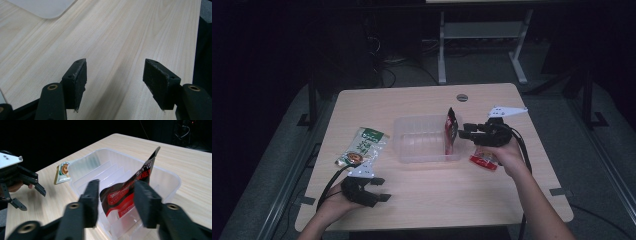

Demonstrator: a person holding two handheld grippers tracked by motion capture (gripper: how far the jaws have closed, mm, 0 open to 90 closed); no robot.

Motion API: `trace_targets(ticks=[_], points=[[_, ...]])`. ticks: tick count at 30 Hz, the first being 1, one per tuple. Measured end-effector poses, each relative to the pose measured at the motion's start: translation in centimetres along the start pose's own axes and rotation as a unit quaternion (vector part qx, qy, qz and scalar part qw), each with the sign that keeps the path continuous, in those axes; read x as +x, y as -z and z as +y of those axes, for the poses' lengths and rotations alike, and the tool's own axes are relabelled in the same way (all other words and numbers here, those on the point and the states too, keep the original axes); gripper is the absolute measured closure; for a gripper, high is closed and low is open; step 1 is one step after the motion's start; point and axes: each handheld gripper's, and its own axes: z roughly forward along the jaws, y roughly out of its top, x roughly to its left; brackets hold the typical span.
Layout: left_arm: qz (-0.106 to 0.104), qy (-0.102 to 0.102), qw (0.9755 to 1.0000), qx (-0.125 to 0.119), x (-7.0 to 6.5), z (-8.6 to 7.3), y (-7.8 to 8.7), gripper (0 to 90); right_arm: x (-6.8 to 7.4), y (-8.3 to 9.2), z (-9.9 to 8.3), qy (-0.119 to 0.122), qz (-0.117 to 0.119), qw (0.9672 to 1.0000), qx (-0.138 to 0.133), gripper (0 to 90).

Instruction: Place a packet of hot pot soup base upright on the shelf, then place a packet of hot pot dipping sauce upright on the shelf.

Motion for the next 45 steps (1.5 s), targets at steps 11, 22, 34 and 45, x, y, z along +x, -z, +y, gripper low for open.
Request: trace_targets(ticks=[11,22,34,45], points=[[0.0,-0.005,1.0,0.002,0.0,0.0,0.0,35.3,0.7,2.0,-0.2,0.027,-0.014,0.9994,0.017,33.6],[0.001,0.0,1.0,0.002,0.1,0.0,0.0,35.3,-0.9,4.1,-1.1,0.031,-0.041,0.9978,0.041,33.1],[-0.001,-0.001,1.0,0.006,0.0,0.0,-0.2,35.3,-3.7,4.8,-2.8,0.022,-0.085,0.9934,0.074,66.4],[0.001,0.003,1.0,0.008,0.1,-0.1,-0.3,35.4,-6.0,3.3,-4.3,0.025,-0.124,0.985,0.117,89.7]])
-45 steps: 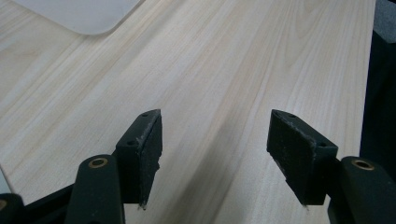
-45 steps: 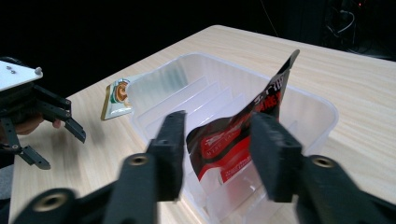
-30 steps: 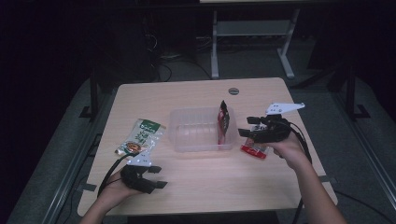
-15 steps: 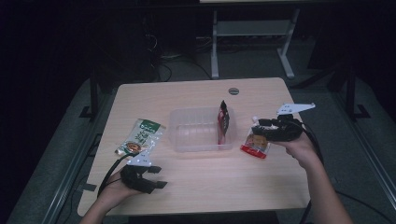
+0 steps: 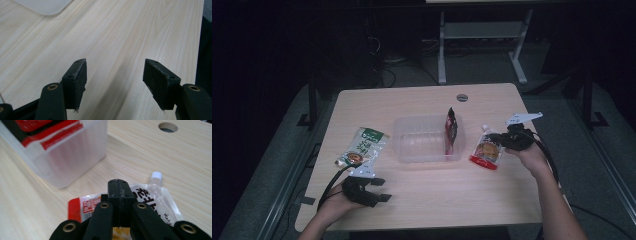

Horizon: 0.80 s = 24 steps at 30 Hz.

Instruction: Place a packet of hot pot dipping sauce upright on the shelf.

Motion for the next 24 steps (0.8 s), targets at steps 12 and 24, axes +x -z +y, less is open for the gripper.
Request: trace_targets(ticks=[12,24], points=[[0.0,0.0,1.0,0.003,-0.1,-0.1,-0.1,35.4,-0.7,-2.7,-0.8,0.008,-0.026,0.9985,0.047,89.8],[-0.003,0.003,1.0,0.008,-0.5,-0.2,-0.4,35.6,-1.0,-4.6,-2.0,0.016,-0.036,0.9943,0.099,90.0]])
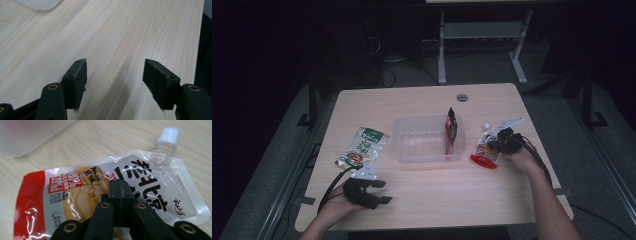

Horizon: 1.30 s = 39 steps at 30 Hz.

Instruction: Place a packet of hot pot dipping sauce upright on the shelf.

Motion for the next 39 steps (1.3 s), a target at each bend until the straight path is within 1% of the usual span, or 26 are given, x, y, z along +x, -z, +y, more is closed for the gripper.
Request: trace_targets(ticks=[4,5,7,9,10,12,13,14,15,17,18,19,20,21,22,23,25,27,28,32,33,37,38,39], points=[[0.0,-0.006,1.0,0.002,0.0,0.0,0.1,35.7,0.6,-0.2,0.3,0.02,-0.013,0.9996,0.018,90.0],[-0.001,-0.002,1.0,0.0,0.0,0.0,0.1,35.6,0.6,-0.3,0.3,0.02,-0.015,0.9995,0.018,90.0],[0.0,-0.001,1.0,-0.002,0.0,0.0,0.0,35.7,0.6,-0.2,0.3,0.021,-0.009,0.9995,0.022,90.0],[-0.001,-0.008,1.0,0.002,0.2,0.2,0.1,35.7,0.8,0.0,0.3,0.014,0.002,0.9995,0.029,90.0],[-0.003,0.0,1.0,-0.002,0.2,0.2,0.0,35.8,0.9,0.1,0.2,0.014,0.006,0.9994,0.03,90.0],[-0.001,-0.005,1.0,-0.002,0.3,0.4,0.0,35.8,1.0,0.3,0.1,0.015,0.009,0.9993,0.033,90.0],[-0.003,-0.001,1.0,-0.005,0.3,0.4,-0.1,35.8,1.2,0.4,0.0,0.015,0.011,0.9992,0.035,90.0],[-0.002,-0.009,0.9999,-0.003,0.5,0.5,0.0,35.8,1.4,0.5,-0.1,0.018,0.013,0.9991,0.037,90.0],[-0.004,-0.003,1.0,-0.005,0.4,0.6,-0.1,35.8,1.5,0.6,-0.2,0.018,0.016,0.999,0.039,90.0],[-0.004,-0.012,0.9999,-0.005,0.5,0.8,-0.2,35.7,1.9,0.8,-0.4,0.02,0.019,0.9987,0.042,90.0],[-0.006,-0.012,0.9999,-0.005,0.5,1.0,-0.3,35.8,2.4,1.1,-0.6,0.026,0.023,0.9984,0.045,90.0],[-0.007,-0.012,0.9999,-0.007,0.5,1.1,-0.3,35.8,2.4,1.1,-0.6,0.026,0.023,0.9984,0.045,90.0],[-0.007,-0.019,0.9998,-0.006,0.6,1.2,-0.4,35.8,2.5,1.1,-0.7,0.026,0.024,0.9984,0.044,90.0],[-0.011,-0.018,0.9997,-0.009,0.6,1.4,-0.5,35.8,3.0,1.4,-1.0,0.023,0.037,0.9981,0.044,90.0],[-0.012,-0.018,0.9997,-0.007,0.6,1.4,-0.5,35.8,3.0,1.4,-1.0,0.023,0.037,0.9981,0.044,90.0],[-0.013,-0.024,0.9996,-0.004,0.6,1.6,-0.6,35.8,3.1,1.5,-1.1,0.025,0.04,0.9979,0.044,90.0],[-0.015,-0.029,0.9994,-0.009,0.6,1.9,-0.9,35.8,3.6,1.8,-1.4,0.027,0.048,0.9975,0.045,90.0],[-0.017,-0.031,0.9993,-0.01,0.6,2.1,-1.0,35.8,4.1,2.0,-1.6,0.034,0.047,0.9973,0.045,90.0],[-0.022,-0.029,0.9993,-0.01,0.5,2.2,-1.1,35.8,4.3,2.1,-1.7,0.034,0.048,0.9972,0.046,90.0],[-0.026,-0.04,0.9988,-0.008,0.6,2.6,-1.5,35.7,5.5,2.5,-2.0,0.045,0.06,0.996,0.048,90.0],[-0.028,-0.039,0.9988,-0.009,0.5,2.7,-1.6,35.8,5.7,2.5,-2.0,0.048,0.064,0.9957,0.049,90.0],[-0.032,-0.046,0.9984,-0.007,0.5,3.0,-1.8,35.7,7.2,2.5,-2.0,0.066,0.078,0.9935,0.05,90.0],[-0.032,-0.047,0.9984,-0.007,0.5,3.0,-1.9,35.7,7.8,2.4,-1.8,0.077,0.085,0.9922,0.05,90.0],[-0.032,-0.046,0.9984,-0.007,0.5,3.1,-1.9,35.8,8.1,2.4,-1.7,0.08,0.089,0.9915,0.052,90.0]])
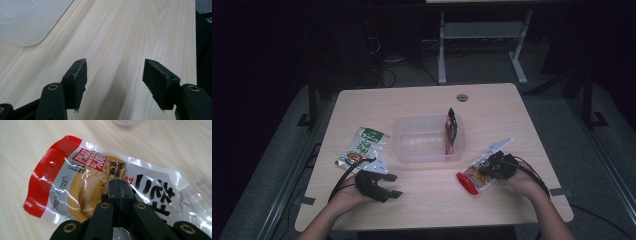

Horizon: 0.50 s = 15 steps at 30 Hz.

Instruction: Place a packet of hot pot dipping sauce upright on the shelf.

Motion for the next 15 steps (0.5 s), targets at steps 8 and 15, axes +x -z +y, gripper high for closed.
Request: trace_targets(ticks=[8,15], points=[[-0.002,-0.005,1.0,0.002,0.0,0.2,-0.2,35.7,2.9,-1.1,1.6,0.059,0.023,0.998,0.007,90.0],[-0.001,-0.005,1.0,0.001,-0.1,0.1,-0.1,35.7,2.8,0.0,1.9,0.041,0.037,0.9983,-0.017,90.0]])
